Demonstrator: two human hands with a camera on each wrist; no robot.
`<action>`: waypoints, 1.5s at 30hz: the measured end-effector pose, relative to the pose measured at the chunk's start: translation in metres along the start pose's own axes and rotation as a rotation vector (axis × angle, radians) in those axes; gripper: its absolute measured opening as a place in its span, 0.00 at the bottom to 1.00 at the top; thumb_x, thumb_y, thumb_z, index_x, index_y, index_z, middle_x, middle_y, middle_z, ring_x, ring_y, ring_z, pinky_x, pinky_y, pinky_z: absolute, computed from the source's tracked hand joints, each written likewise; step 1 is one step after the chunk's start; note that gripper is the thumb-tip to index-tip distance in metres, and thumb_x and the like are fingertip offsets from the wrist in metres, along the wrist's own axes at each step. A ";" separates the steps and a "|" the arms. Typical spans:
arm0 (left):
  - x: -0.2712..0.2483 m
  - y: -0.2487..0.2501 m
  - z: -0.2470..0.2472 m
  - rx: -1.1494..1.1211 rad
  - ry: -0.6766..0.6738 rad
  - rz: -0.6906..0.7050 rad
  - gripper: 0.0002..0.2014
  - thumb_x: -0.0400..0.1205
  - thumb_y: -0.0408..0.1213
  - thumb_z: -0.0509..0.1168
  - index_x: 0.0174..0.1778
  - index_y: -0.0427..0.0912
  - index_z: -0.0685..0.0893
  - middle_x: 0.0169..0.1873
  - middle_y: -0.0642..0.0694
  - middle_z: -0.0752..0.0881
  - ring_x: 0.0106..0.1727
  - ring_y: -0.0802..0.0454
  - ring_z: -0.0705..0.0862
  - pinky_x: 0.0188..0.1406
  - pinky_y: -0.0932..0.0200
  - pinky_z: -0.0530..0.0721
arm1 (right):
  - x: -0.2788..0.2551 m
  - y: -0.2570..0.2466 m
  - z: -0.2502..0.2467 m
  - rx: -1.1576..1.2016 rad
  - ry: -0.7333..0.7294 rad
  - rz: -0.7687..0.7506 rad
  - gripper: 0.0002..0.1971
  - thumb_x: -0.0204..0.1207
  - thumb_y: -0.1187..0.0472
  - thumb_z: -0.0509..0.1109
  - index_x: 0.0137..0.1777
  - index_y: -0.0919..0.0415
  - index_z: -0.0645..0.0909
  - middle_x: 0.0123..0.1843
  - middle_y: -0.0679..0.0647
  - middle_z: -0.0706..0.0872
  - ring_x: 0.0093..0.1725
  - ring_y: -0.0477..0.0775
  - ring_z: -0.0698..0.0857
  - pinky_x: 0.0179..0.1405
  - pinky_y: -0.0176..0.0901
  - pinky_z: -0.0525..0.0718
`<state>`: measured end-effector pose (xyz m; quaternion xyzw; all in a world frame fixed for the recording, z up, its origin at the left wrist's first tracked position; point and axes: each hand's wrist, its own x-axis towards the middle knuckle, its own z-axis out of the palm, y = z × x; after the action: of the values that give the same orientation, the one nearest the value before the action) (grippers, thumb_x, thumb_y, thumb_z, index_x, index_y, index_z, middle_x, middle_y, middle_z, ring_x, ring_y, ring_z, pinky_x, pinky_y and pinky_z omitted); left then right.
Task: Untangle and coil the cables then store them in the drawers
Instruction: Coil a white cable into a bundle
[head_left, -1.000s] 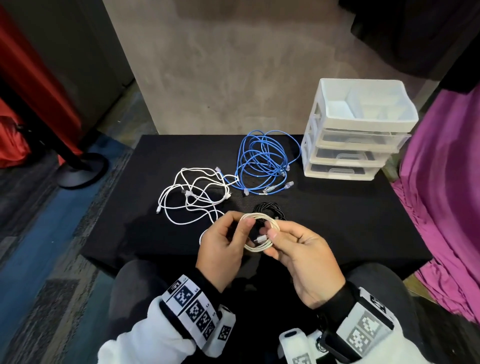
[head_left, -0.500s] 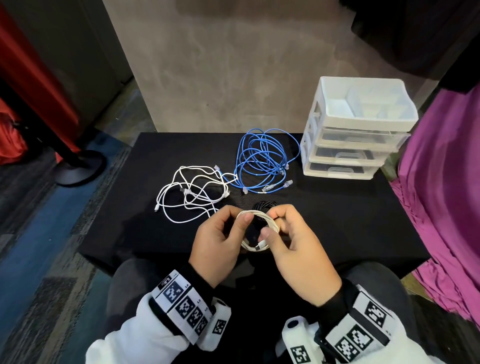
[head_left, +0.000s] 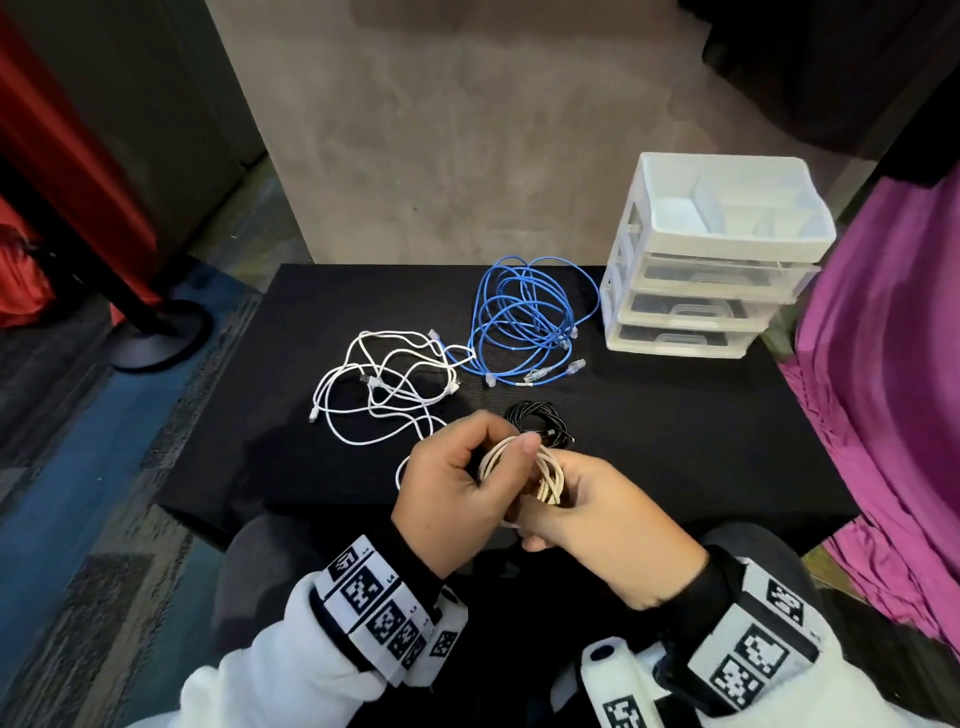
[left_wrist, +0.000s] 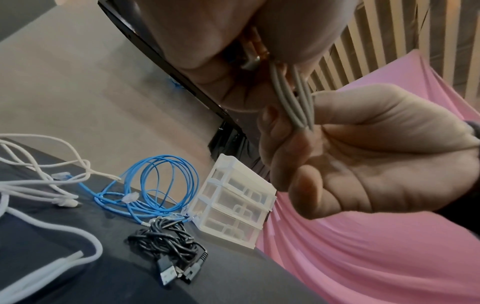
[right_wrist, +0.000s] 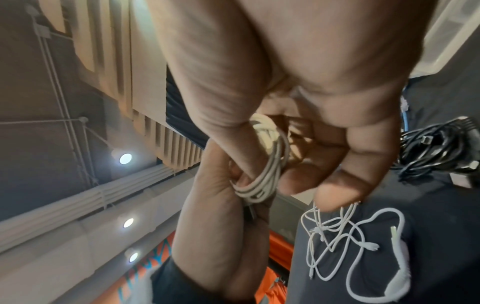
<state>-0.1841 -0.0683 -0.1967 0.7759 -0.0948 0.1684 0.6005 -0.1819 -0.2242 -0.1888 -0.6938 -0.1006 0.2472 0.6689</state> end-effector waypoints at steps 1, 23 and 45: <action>0.001 0.002 0.000 -0.010 0.001 -0.008 0.13 0.84 0.44 0.71 0.36 0.41 0.84 0.28 0.44 0.87 0.29 0.47 0.85 0.31 0.52 0.84 | 0.000 -0.001 -0.002 0.041 -0.025 0.023 0.07 0.81 0.73 0.72 0.52 0.62 0.88 0.40 0.56 0.84 0.39 0.52 0.77 0.37 0.41 0.82; 0.004 -0.015 0.010 -0.260 -0.065 -0.571 0.23 0.89 0.52 0.63 0.40 0.34 0.80 0.31 0.44 0.83 0.32 0.50 0.80 0.36 0.57 0.79 | -0.006 0.012 0.002 0.629 -0.007 0.250 0.08 0.68 0.66 0.80 0.47 0.61 0.91 0.42 0.57 0.88 0.37 0.48 0.82 0.39 0.44 0.83; 0.013 -0.017 -0.017 -0.373 -0.280 -0.400 0.14 0.83 0.43 0.70 0.49 0.33 0.83 0.39 0.43 0.87 0.40 0.51 0.83 0.42 0.60 0.83 | 0.002 0.006 -0.007 0.594 0.077 0.168 0.07 0.81 0.57 0.71 0.50 0.57 0.89 0.48 0.53 0.88 0.49 0.49 0.86 0.54 0.51 0.81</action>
<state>-0.1688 -0.0470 -0.2035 0.6712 -0.0512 -0.0823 0.7349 -0.1783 -0.2300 -0.1956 -0.4828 0.0592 0.2939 0.8228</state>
